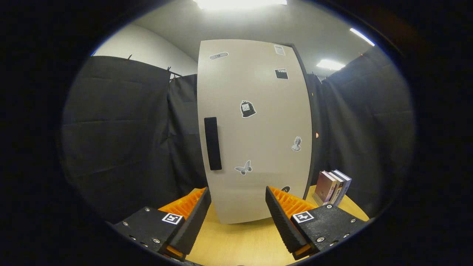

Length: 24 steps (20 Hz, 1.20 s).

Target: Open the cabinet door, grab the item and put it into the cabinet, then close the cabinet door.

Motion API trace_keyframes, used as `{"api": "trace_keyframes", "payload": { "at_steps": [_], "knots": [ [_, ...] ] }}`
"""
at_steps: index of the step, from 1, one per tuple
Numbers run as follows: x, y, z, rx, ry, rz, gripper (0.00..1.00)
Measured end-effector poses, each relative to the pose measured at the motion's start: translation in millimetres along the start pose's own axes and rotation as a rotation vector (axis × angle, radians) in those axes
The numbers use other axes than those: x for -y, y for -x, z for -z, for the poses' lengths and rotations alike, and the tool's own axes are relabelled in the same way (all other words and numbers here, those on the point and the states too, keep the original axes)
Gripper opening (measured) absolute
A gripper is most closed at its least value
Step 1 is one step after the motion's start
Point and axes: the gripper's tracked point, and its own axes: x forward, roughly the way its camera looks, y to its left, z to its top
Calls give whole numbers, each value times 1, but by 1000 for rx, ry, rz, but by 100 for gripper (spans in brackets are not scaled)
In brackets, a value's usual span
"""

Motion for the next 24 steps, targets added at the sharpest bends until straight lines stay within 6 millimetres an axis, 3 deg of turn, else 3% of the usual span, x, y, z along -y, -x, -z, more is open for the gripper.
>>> {"api": "trace_keyframes", "payload": {
  "at_steps": [7, 24],
  "knots": [
    [-10, 1, -7, 21, 33, -22, 92],
    [-8, 5, 2, 8, 23, -32, 92]
  ]
}}
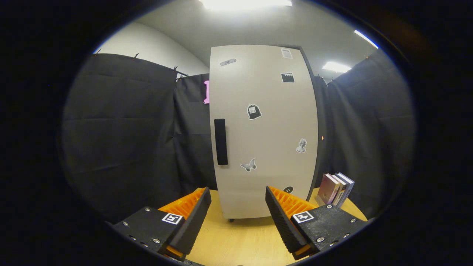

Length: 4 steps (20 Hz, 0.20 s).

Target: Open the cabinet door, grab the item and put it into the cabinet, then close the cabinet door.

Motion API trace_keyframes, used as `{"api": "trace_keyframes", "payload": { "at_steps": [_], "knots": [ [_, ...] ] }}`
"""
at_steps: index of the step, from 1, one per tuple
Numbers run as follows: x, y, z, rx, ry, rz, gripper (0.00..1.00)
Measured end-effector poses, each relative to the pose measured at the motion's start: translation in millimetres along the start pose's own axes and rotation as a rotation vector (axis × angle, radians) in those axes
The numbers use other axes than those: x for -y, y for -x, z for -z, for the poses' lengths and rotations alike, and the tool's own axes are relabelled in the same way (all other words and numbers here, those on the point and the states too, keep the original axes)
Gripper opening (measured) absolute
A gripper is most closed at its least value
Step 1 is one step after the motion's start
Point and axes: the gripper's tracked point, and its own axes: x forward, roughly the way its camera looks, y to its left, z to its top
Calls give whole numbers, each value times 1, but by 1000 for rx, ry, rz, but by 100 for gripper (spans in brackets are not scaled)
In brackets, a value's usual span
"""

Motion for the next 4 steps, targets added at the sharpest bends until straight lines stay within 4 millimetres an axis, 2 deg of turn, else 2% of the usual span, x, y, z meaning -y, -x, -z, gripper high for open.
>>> {"api": "trace_keyframes", "payload": {
  "at_steps": [4],
  "knots": [
    [5, -1, 4, -6, -21, 0, 92]
  ]
}}
